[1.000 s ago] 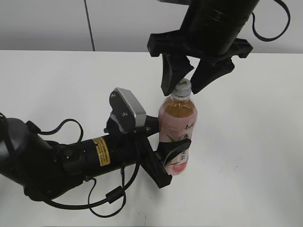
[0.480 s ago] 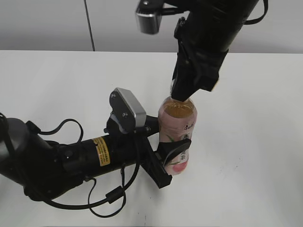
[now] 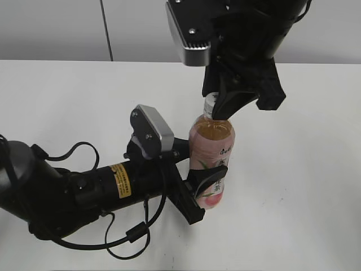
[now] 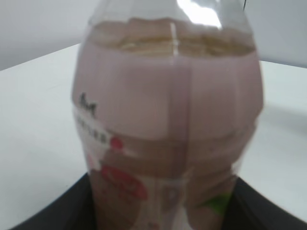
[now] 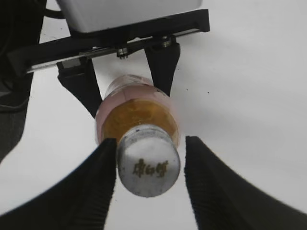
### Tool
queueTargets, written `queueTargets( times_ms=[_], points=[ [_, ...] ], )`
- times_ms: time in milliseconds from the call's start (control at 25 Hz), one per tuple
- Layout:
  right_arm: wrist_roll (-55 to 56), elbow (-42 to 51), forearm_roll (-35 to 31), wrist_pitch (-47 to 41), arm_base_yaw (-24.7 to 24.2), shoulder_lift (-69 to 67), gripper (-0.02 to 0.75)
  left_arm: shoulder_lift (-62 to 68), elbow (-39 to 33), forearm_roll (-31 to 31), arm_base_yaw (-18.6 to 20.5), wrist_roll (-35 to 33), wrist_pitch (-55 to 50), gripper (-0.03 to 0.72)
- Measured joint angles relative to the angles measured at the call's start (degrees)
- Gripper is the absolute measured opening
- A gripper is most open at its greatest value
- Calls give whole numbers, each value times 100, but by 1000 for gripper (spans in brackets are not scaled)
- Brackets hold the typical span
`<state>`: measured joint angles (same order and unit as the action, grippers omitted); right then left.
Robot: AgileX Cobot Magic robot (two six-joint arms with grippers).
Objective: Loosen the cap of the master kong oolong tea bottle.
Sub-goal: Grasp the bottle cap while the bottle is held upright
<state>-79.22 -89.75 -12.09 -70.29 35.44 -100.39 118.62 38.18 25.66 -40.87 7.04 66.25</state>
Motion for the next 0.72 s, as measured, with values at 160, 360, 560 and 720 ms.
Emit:
queueTargets(
  times_ms=[160,360,560,720],
  points=[
    [766,-123,-166,12,0,0,512,0,0,0,0,5,0,379],
    [2466,-445,-270,18,0,0,578,0,0,0,0,5,0,379],
    [6231,-797,-78,18,0,30,580,0,0,0,0,5,0,379],
    [8482,-831,64,18,-5,54,580,0,0,0,0,5,0,379]
  ],
)
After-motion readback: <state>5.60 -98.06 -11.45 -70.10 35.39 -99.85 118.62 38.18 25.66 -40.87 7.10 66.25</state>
